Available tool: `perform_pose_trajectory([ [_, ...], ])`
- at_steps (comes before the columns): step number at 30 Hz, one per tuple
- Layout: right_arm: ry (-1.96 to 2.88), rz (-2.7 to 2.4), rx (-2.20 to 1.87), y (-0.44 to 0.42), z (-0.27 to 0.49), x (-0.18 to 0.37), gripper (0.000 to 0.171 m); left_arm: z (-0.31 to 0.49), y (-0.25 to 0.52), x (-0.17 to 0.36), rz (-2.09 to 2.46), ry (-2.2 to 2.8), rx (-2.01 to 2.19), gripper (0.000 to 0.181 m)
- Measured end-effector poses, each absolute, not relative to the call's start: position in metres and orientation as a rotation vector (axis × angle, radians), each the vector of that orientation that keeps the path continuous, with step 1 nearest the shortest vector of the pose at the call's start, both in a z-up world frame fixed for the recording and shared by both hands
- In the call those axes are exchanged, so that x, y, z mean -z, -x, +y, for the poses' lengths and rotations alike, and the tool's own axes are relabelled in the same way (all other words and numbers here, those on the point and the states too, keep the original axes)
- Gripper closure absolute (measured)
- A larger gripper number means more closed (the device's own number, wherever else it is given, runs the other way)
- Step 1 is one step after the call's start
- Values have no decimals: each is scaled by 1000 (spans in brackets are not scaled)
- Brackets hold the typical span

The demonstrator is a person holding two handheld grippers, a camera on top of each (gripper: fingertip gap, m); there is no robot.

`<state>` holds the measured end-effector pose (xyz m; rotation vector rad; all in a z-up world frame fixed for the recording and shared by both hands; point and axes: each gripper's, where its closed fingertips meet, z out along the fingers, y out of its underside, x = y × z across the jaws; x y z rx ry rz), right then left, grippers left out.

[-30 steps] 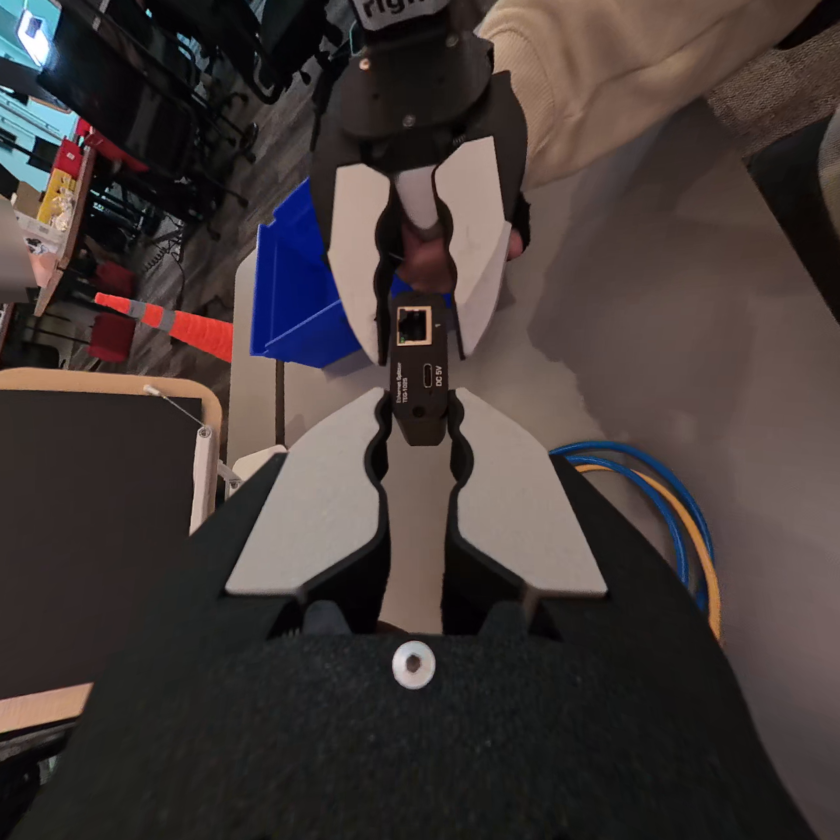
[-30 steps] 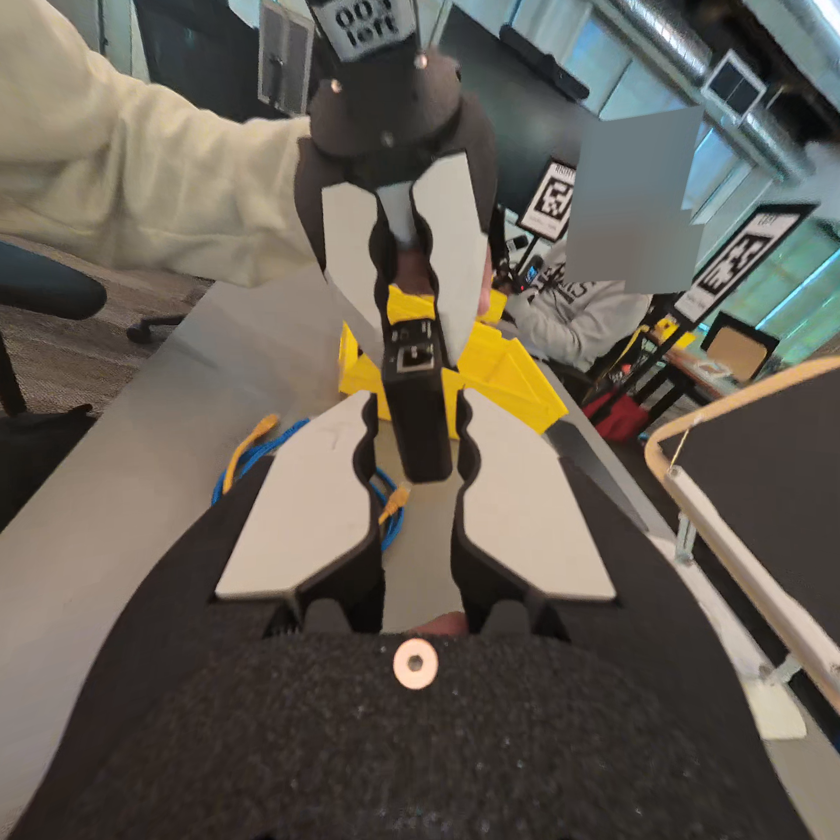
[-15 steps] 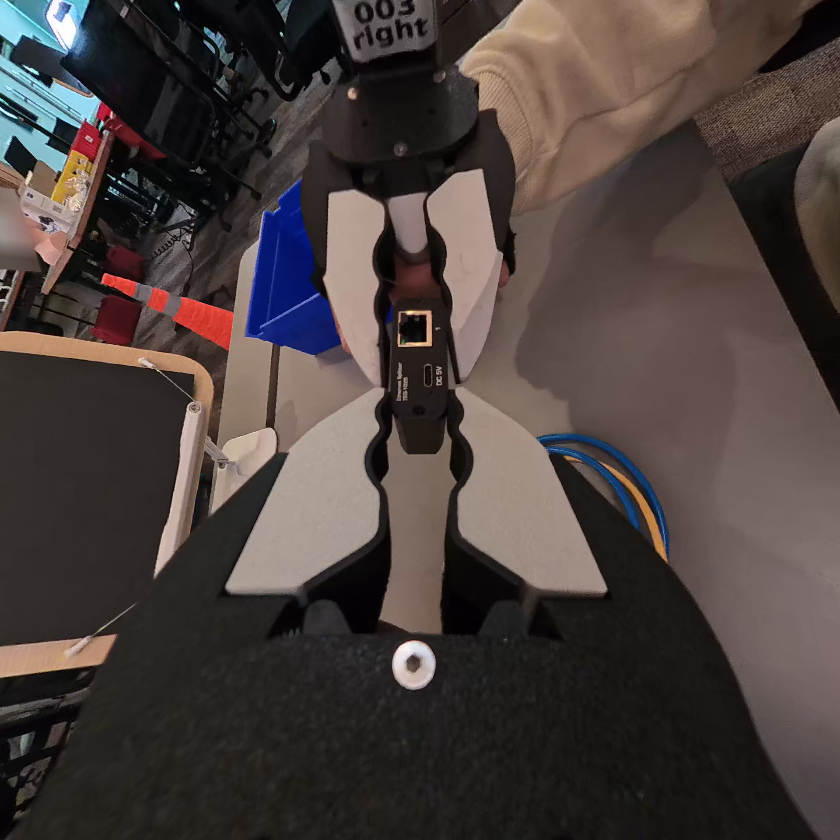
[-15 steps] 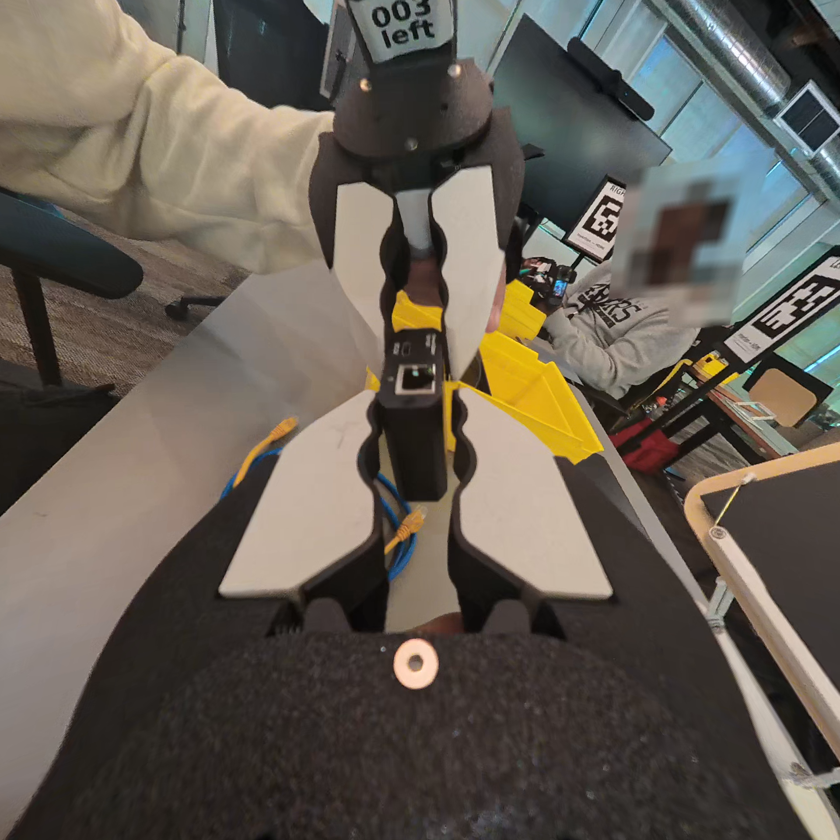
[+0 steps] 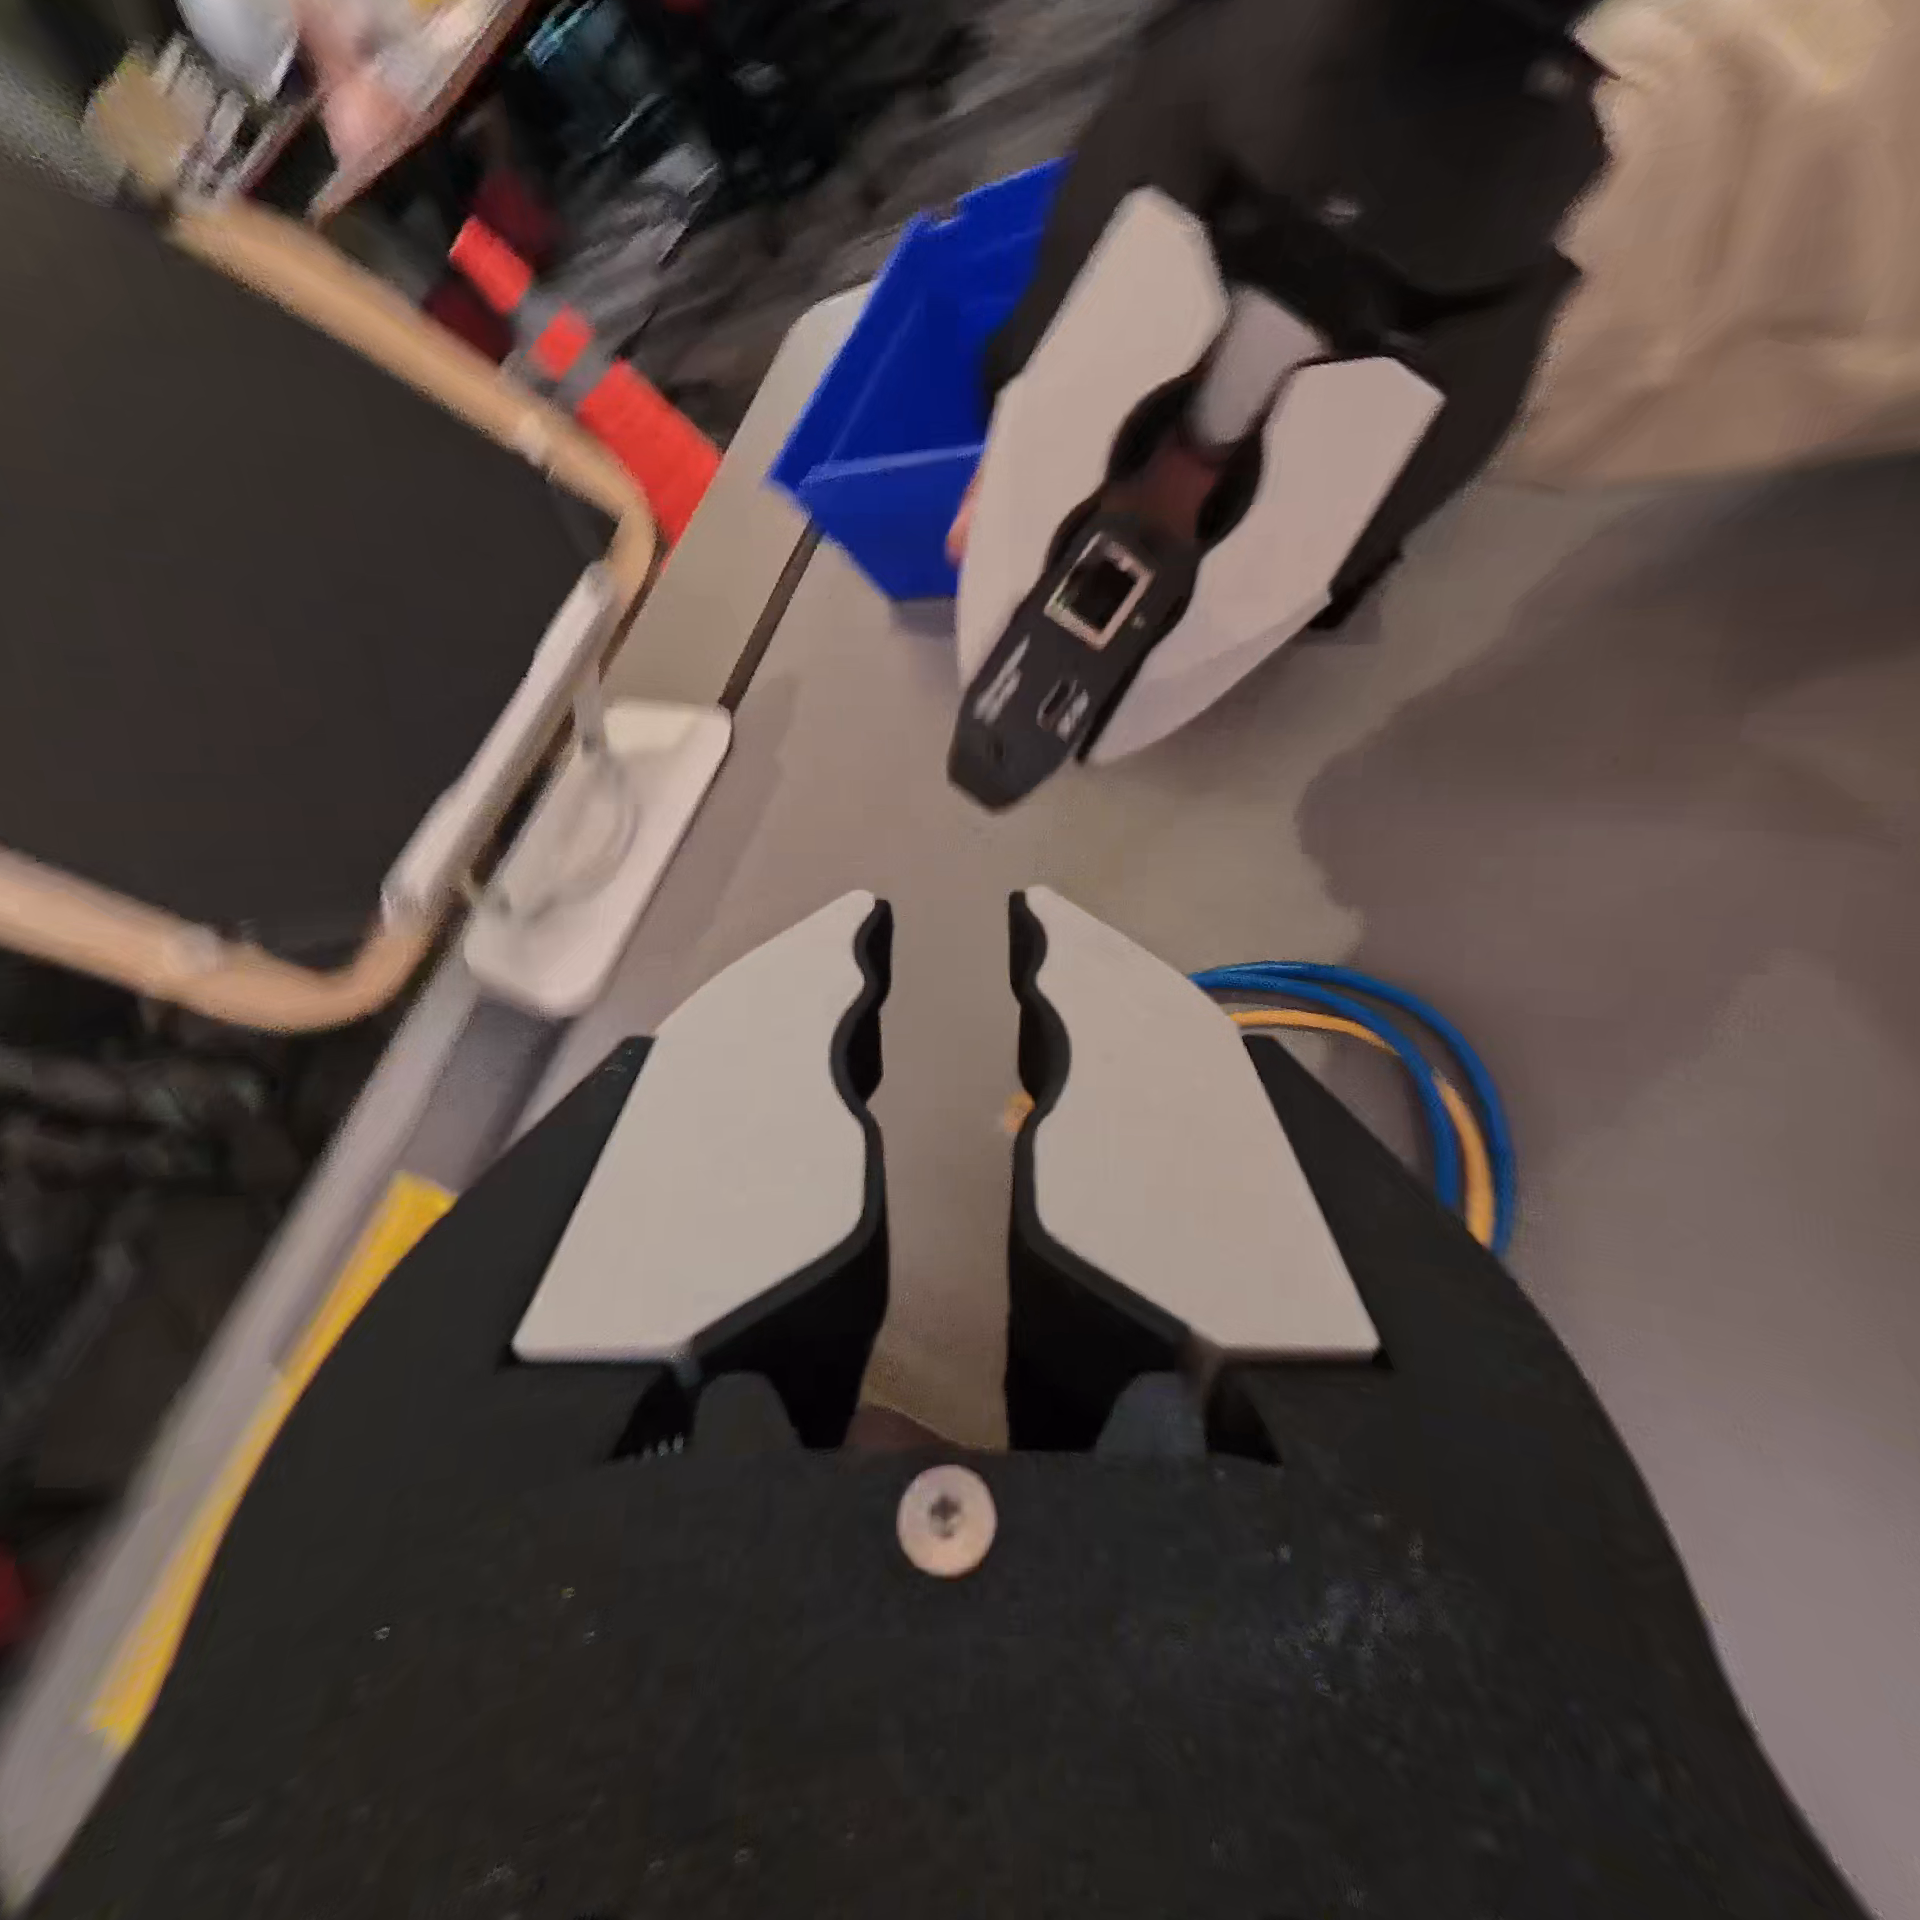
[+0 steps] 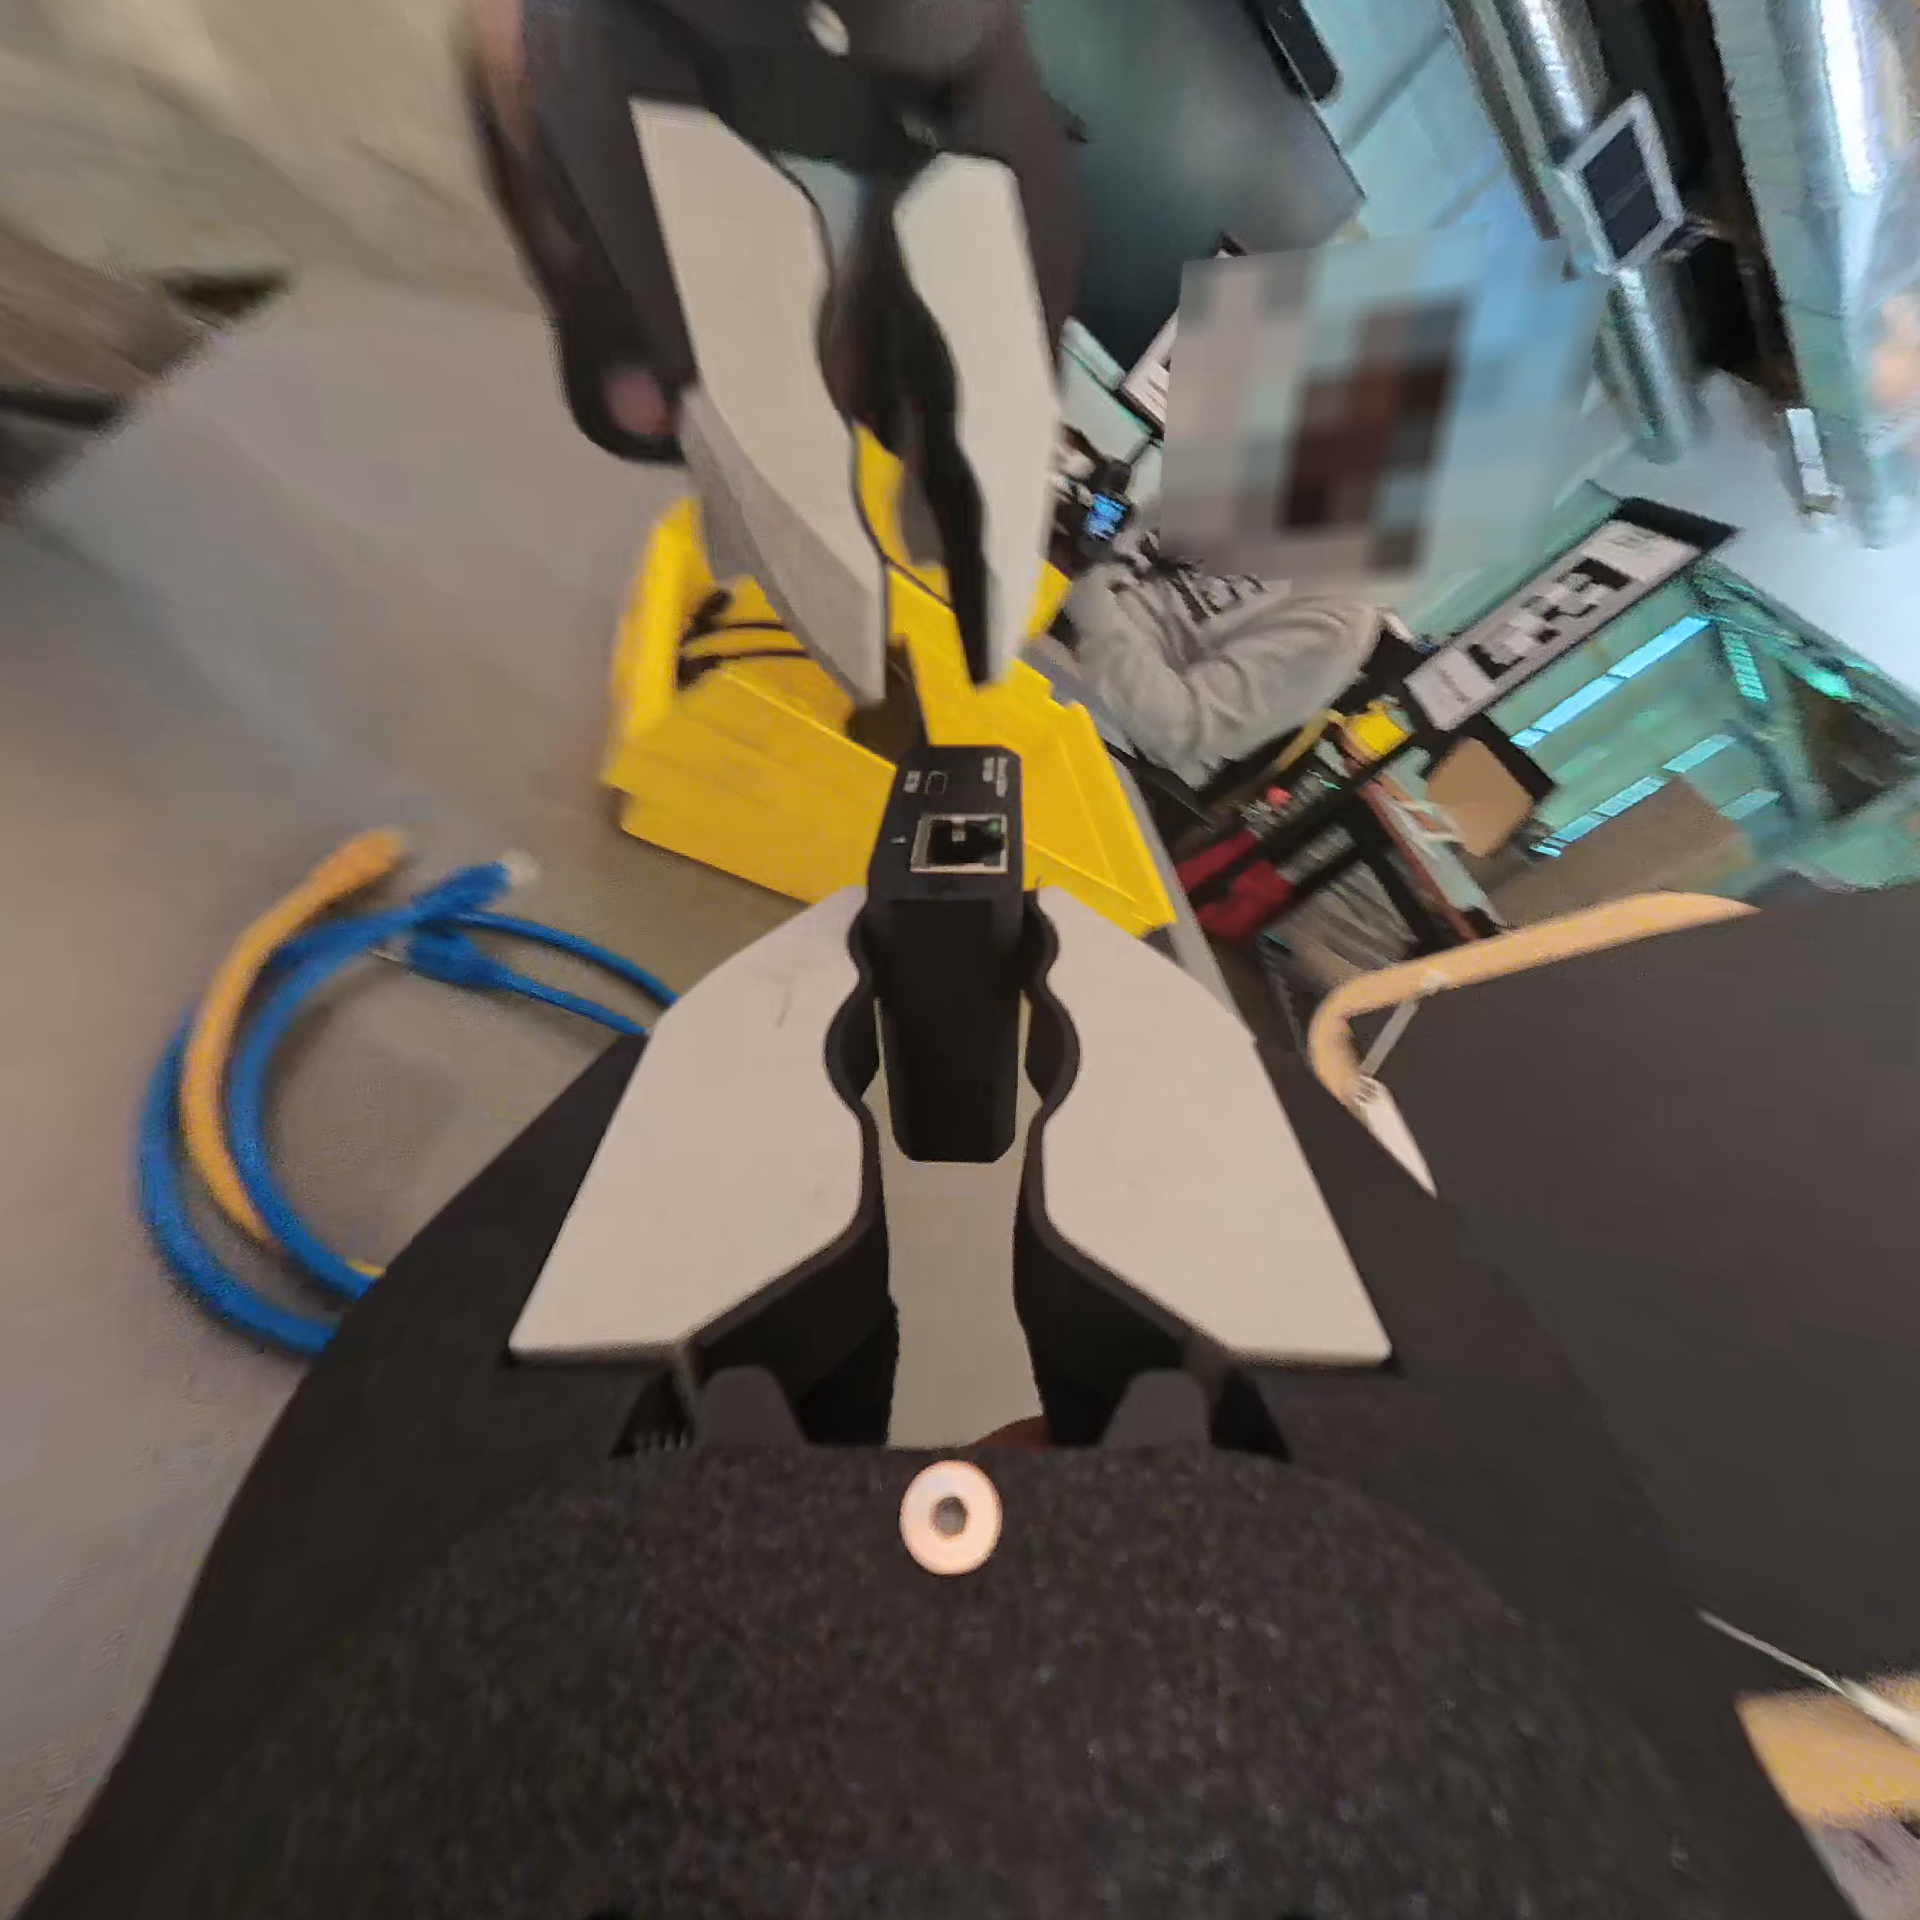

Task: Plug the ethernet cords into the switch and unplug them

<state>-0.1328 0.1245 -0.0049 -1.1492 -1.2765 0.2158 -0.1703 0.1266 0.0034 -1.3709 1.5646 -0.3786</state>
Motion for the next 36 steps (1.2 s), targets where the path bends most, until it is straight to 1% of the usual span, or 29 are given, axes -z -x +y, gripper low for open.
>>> perform_pose_trajectory([
  [2, 1172, -1195, -108, 126, 139, 12, 147, 130, 195, 16, 1332, 1620, 399, 159],
  [5, 1177, -1099, 0, 124, 154, 35, 147, 114, 238, 68, 1006, 1924, 317, 149],
  [6, 1171, -1071, 43, 123, 158, 45, 147, 102, 250, 86, 904, 2008, 320, 150],
  [8, 1140, -1020, 98, 122, 161, 61, 147, 76, 261, 117, 697, 2157, 395, 148],
  [10, 1132, -974, 98, 118, 163, 75, 147, 53, 258, 134, 558, 2214, 491, 144],
  [12, 1141, -981, 75, 117, 162, 81, 147, 43, 249, 136, 487, 2191, 514, 144],
  [14, 1114, -954, 78, 113, 159, 75, 147, 43, 236, 135, 491, 2160, 482, 142],
  [19, 1131, -928, 90, 103, 159, 74, 147, 74, 199, 134, 492, 2183, 378, 135],
  [22, 1164, -912, 87, 96, 162, 75, 147, 83, 210, 147, 559, 2296, 136, 133],
  [24, 1183, -895, 66, 92, 164, 75, 147, 73, 223, 152, 601, 2297, 64, 131],
  [29, 1239, -873, 4, 90, 171, 78, 147, 32, 235, 177, 447, 2433, 188, 133],
  [32, 1250, -876, -7, 91, 172, 80, 147, 32, 245, 185, 289, 2454, 142, 135],
  [36, 1251, -891, -8, 93, 171, 81, 147, 47, 237, 185, 101, 2430, 246, 132],
])
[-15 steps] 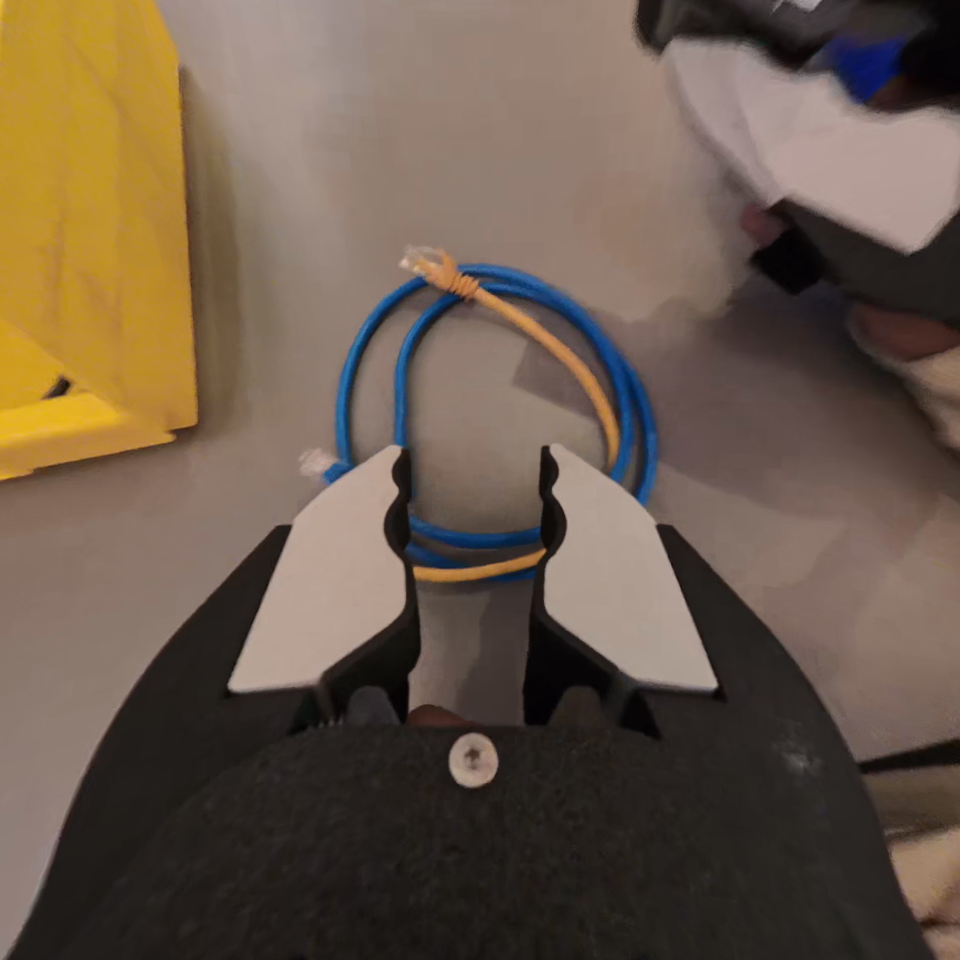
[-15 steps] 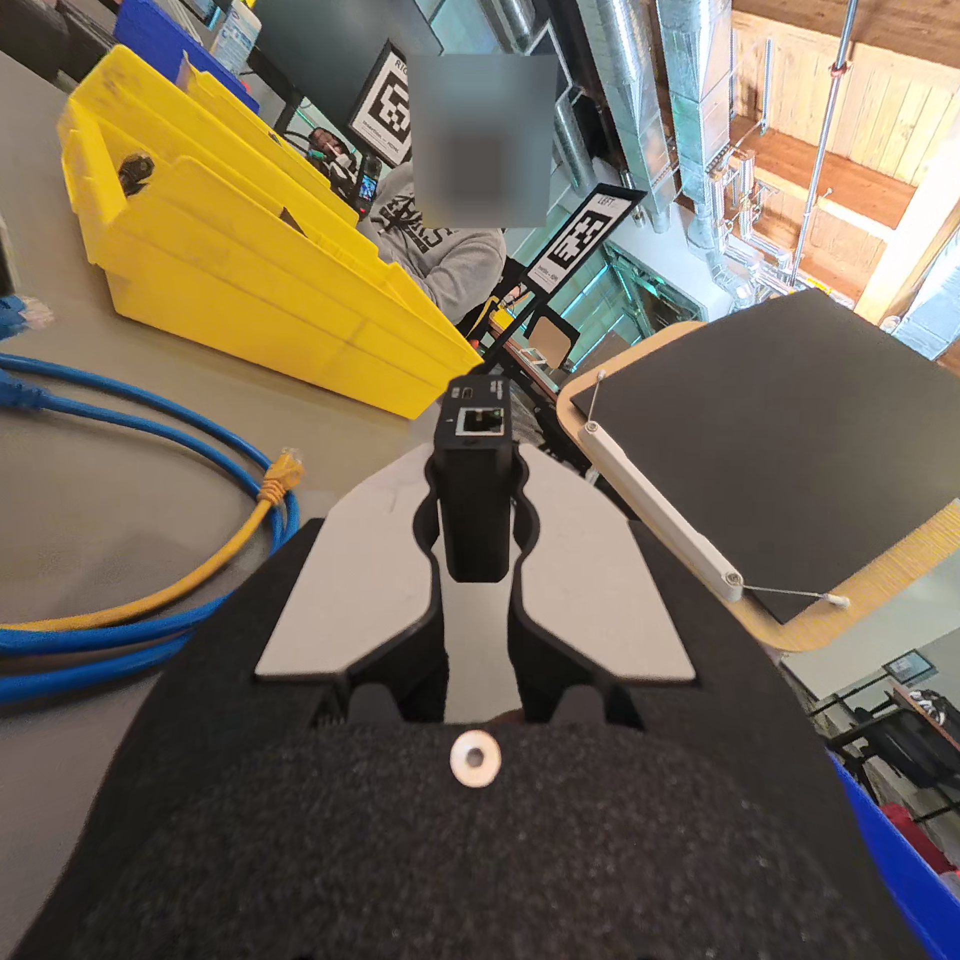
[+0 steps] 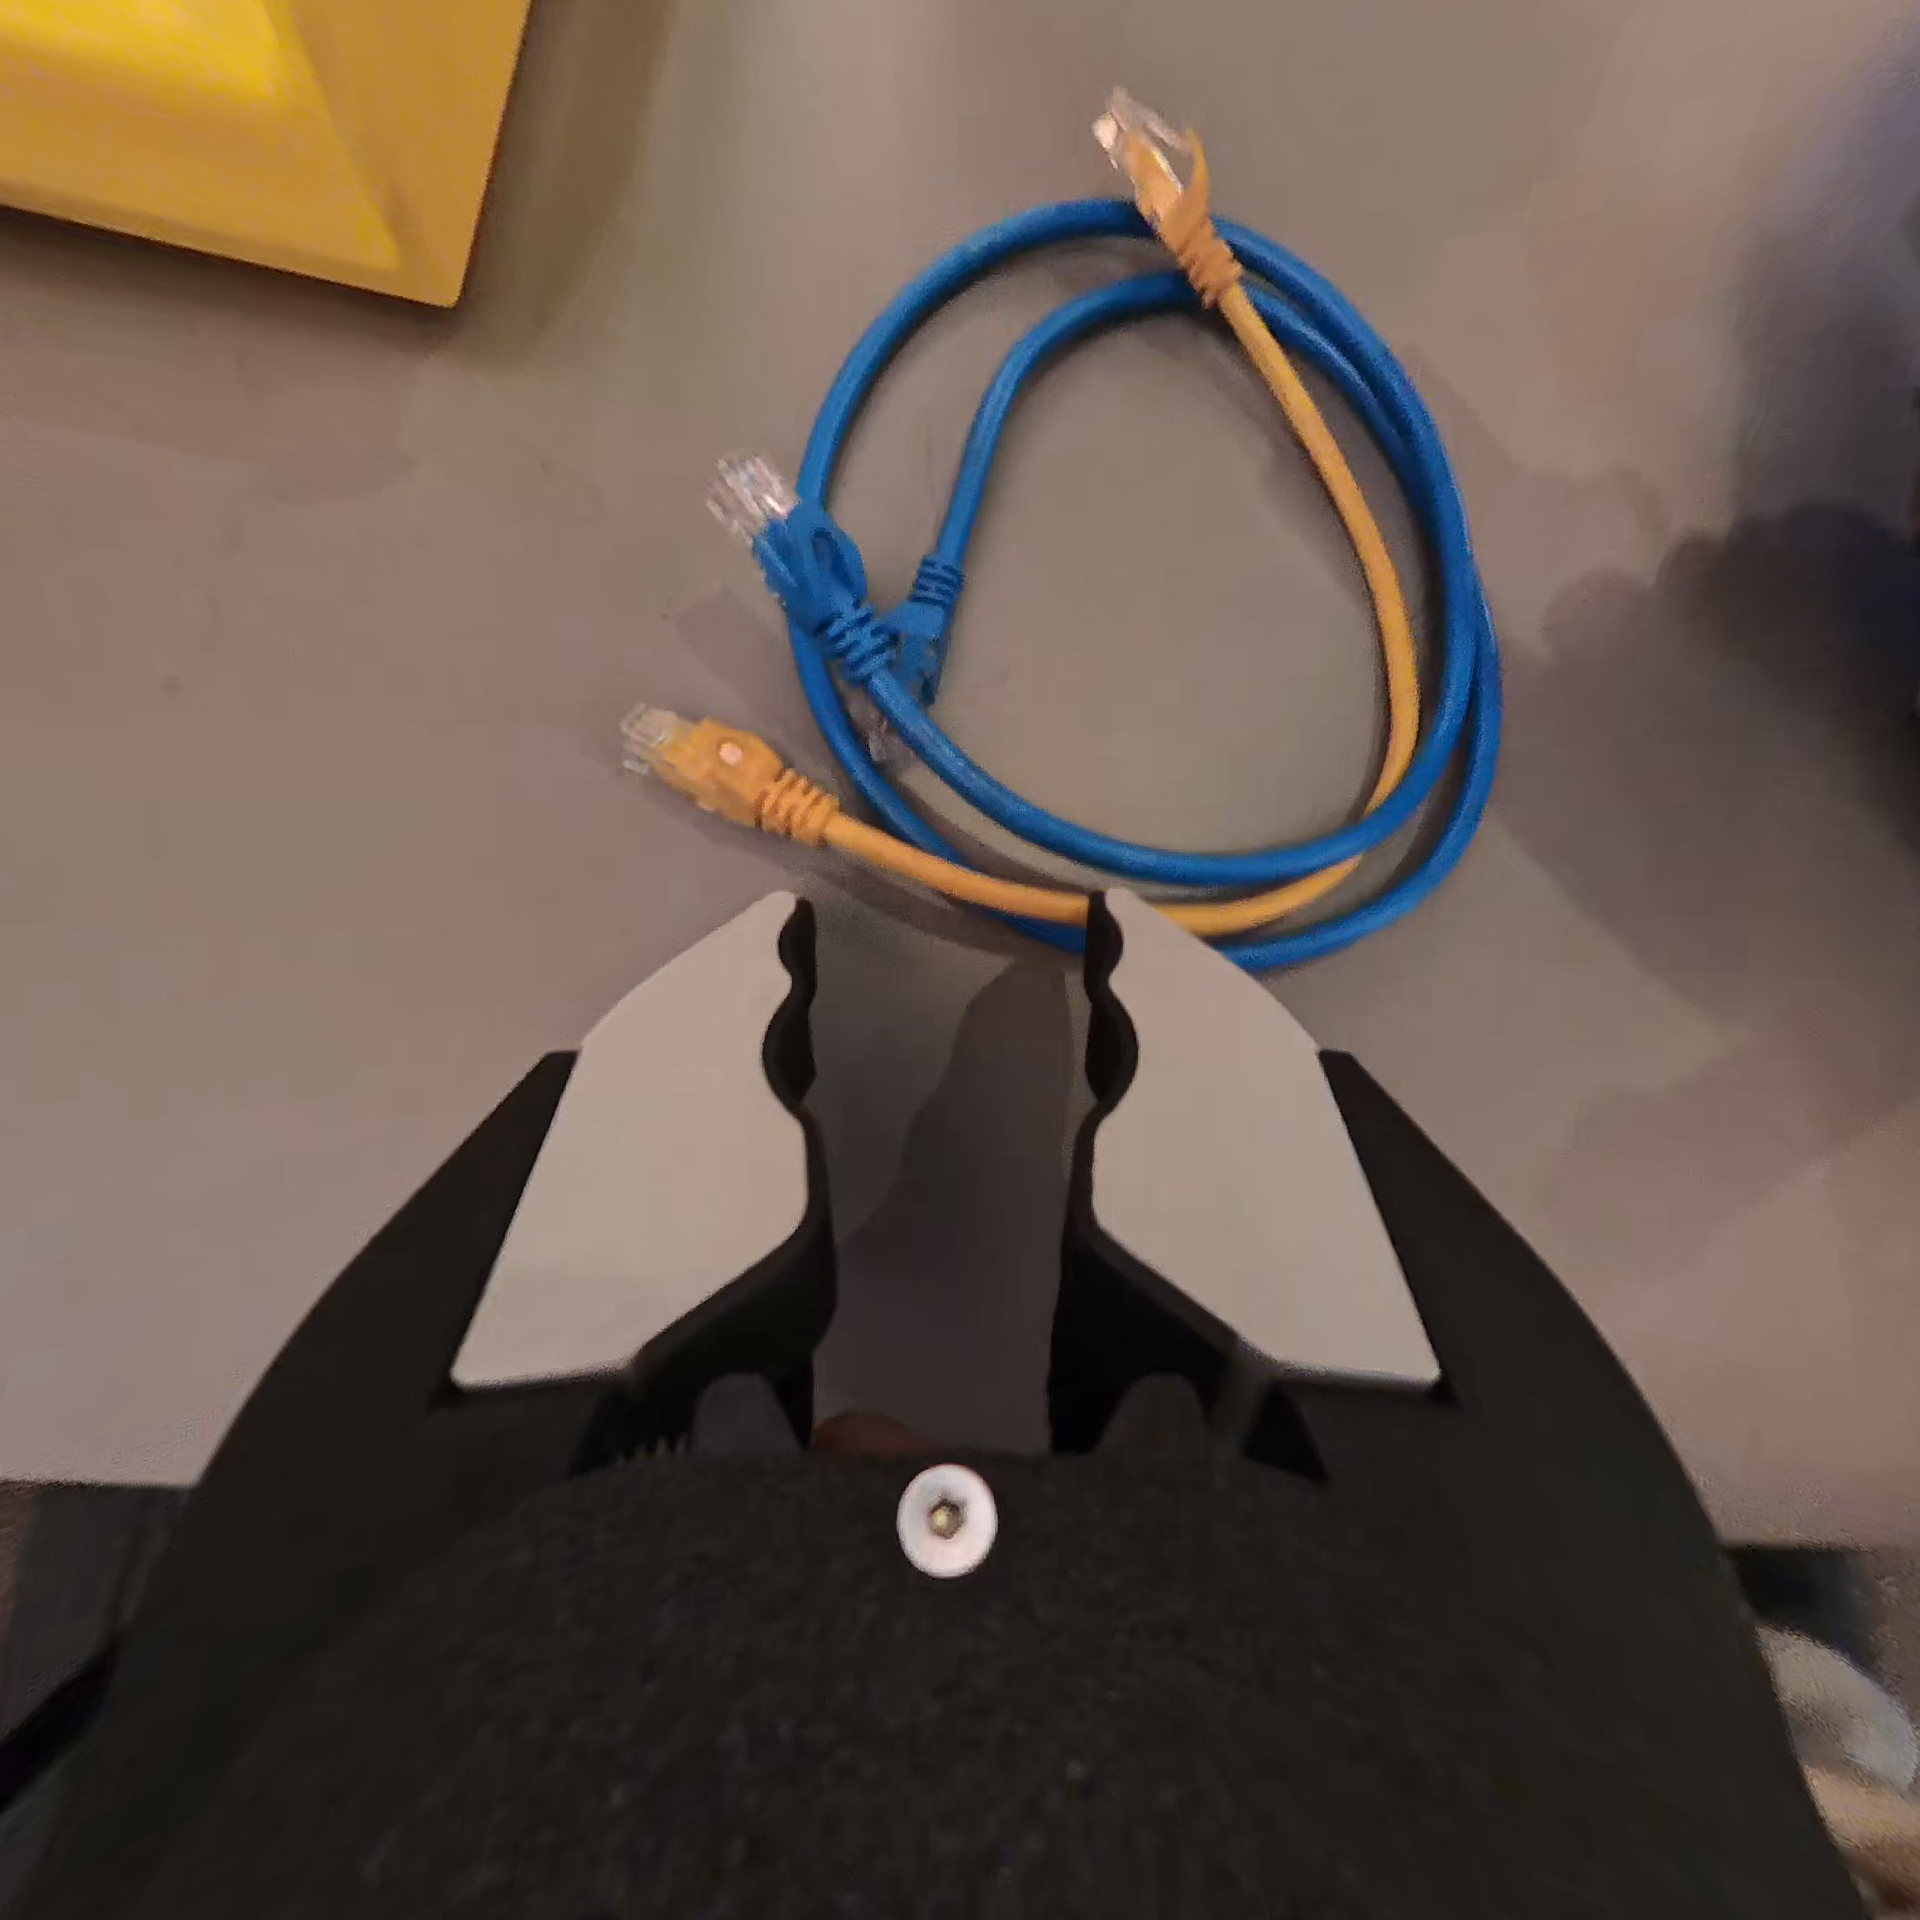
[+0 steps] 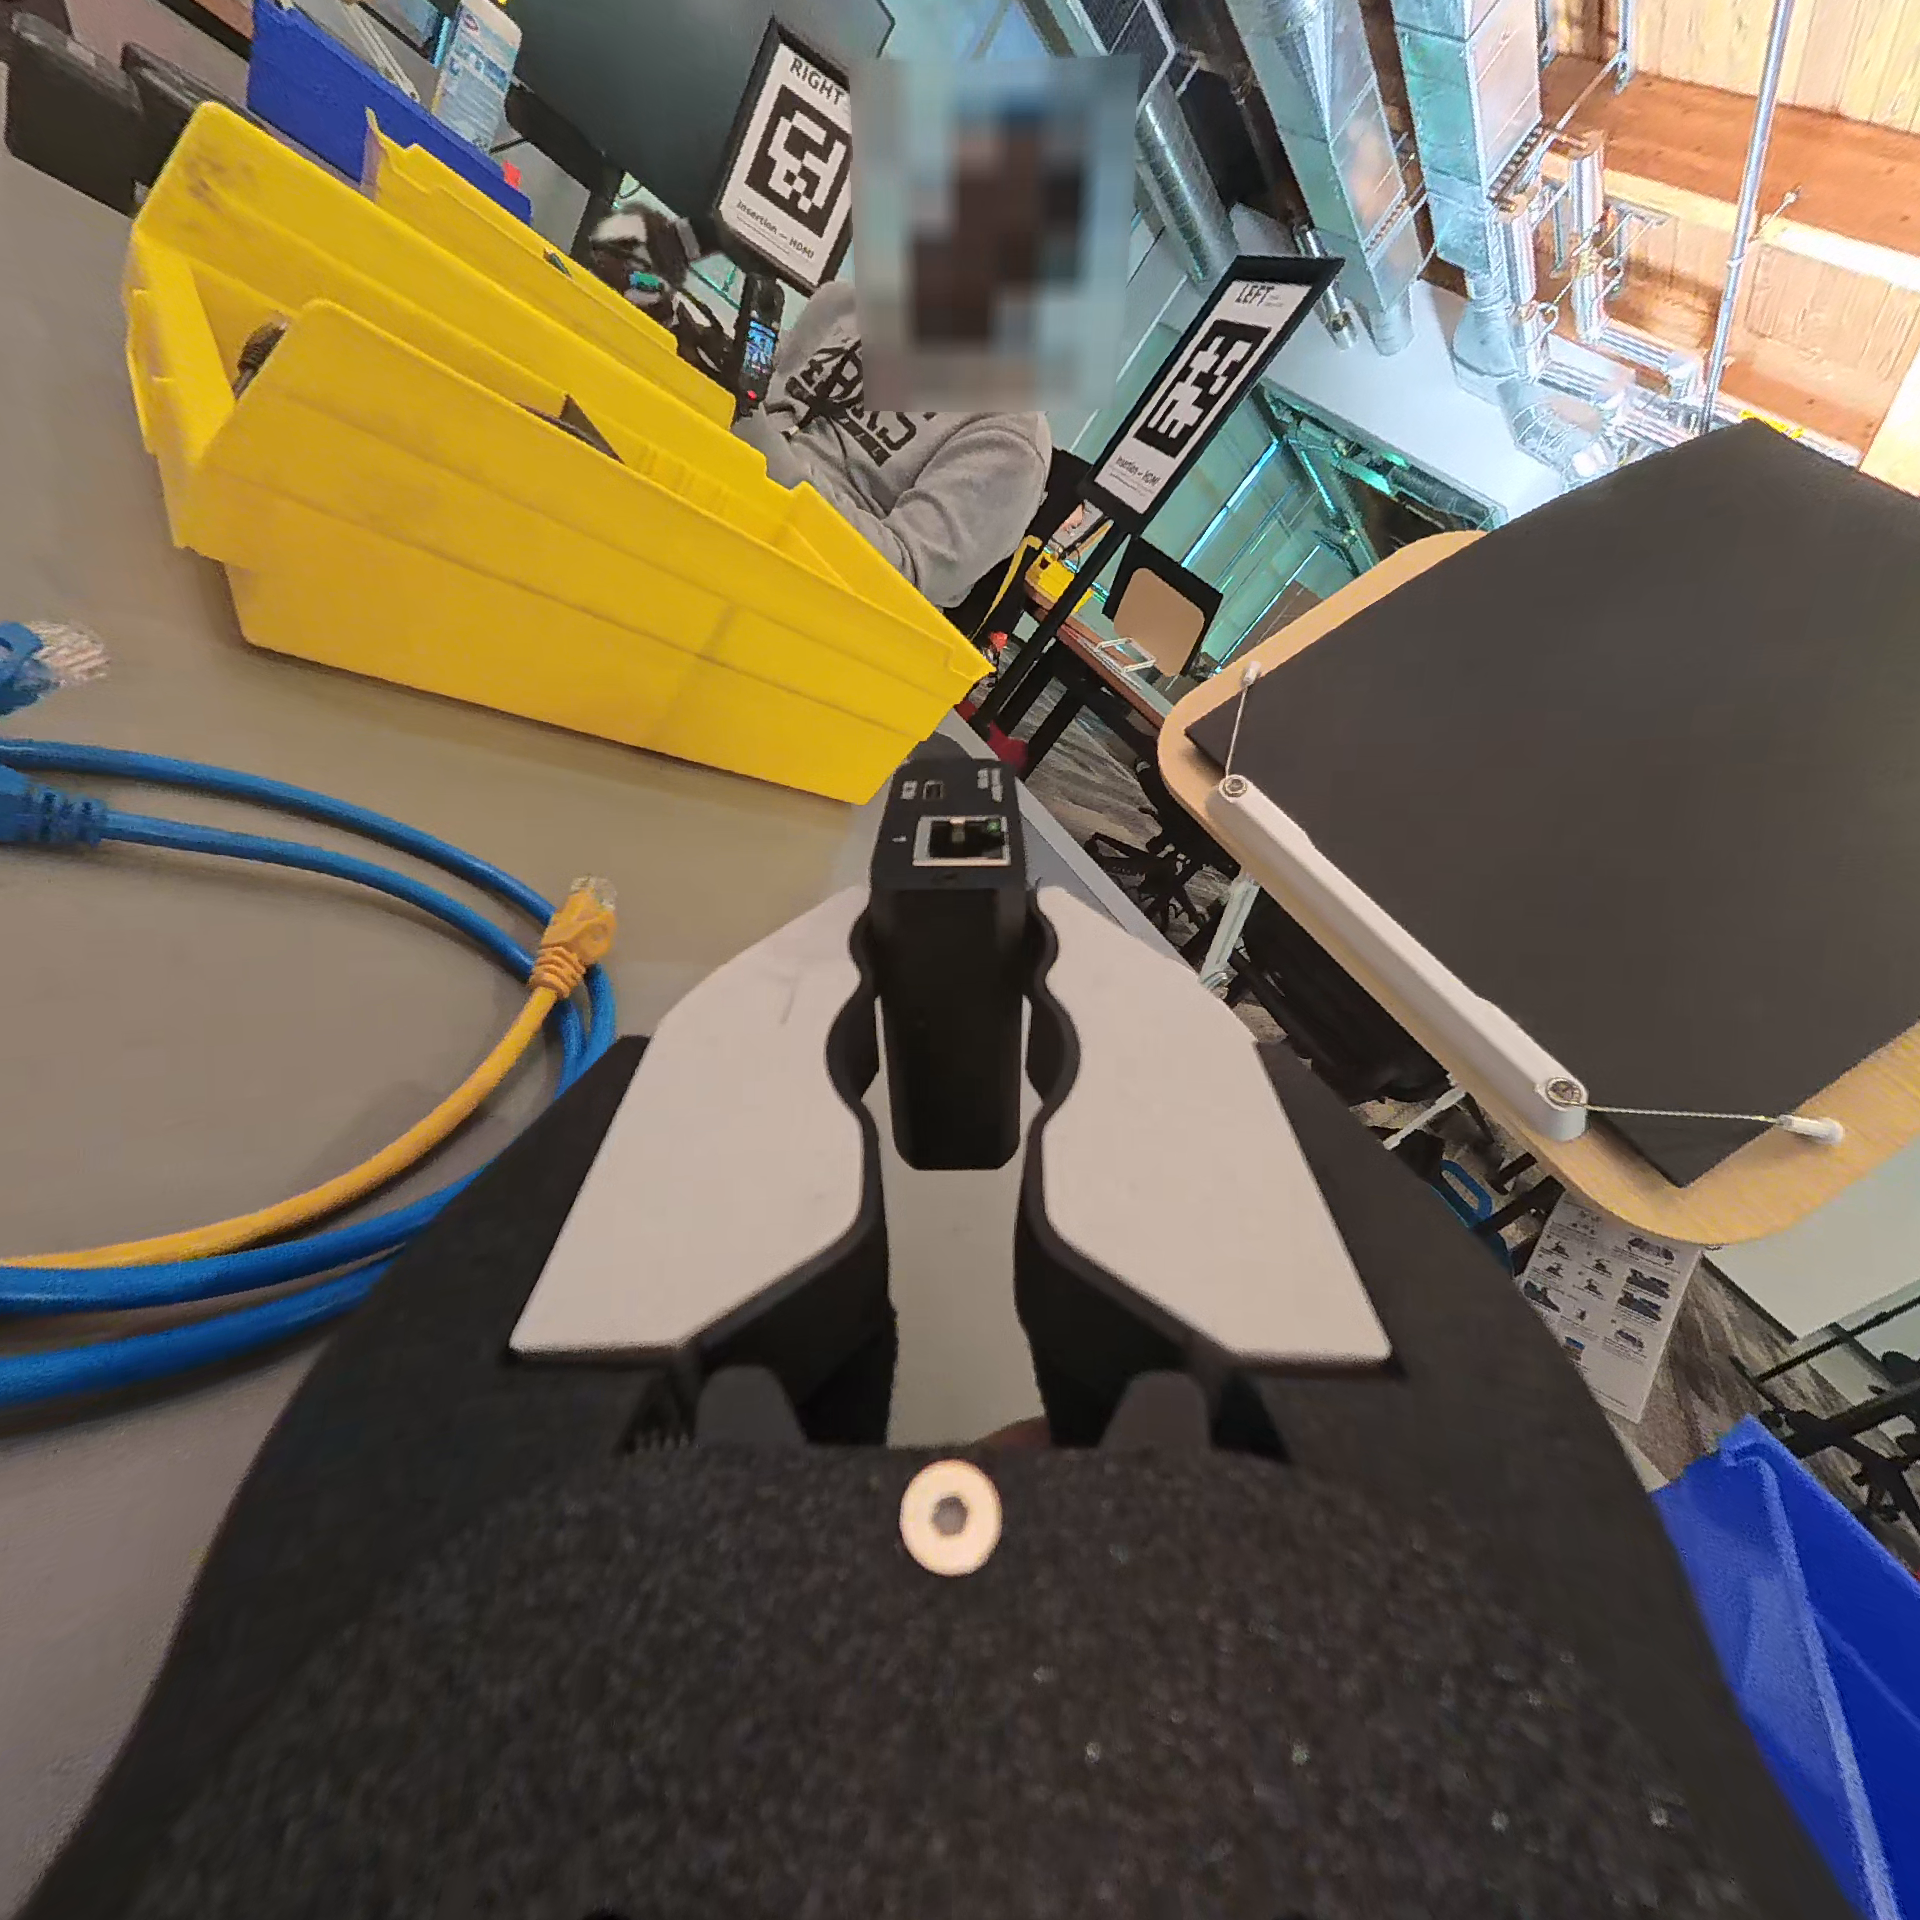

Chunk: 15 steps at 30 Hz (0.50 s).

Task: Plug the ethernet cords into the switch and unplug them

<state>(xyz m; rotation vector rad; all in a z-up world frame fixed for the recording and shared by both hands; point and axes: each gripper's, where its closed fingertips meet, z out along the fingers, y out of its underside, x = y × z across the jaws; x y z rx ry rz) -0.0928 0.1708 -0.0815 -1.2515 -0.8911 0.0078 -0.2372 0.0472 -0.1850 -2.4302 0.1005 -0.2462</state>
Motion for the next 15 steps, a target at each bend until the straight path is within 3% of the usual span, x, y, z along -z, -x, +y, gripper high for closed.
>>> perform_pose_trajectory([
  [4, 1257, -900, -11, 94, 171, 83, 147, 68, 239, 190, -47, 2387, 289, 139],
  [7, 1263, -903, -21, 94, 171, 84, 147, 83, 242, 188, -93, 2332, 341, 167],
  [11, 1263, -905, -28, 95, 171, 84, 147, 93, 243, 179, -106, 2296, 501, 173],
  [15, 1266, -897, -33, 94, 172, 83, 147, 103, 271, 133, 23, 2181, 380, 176],
])
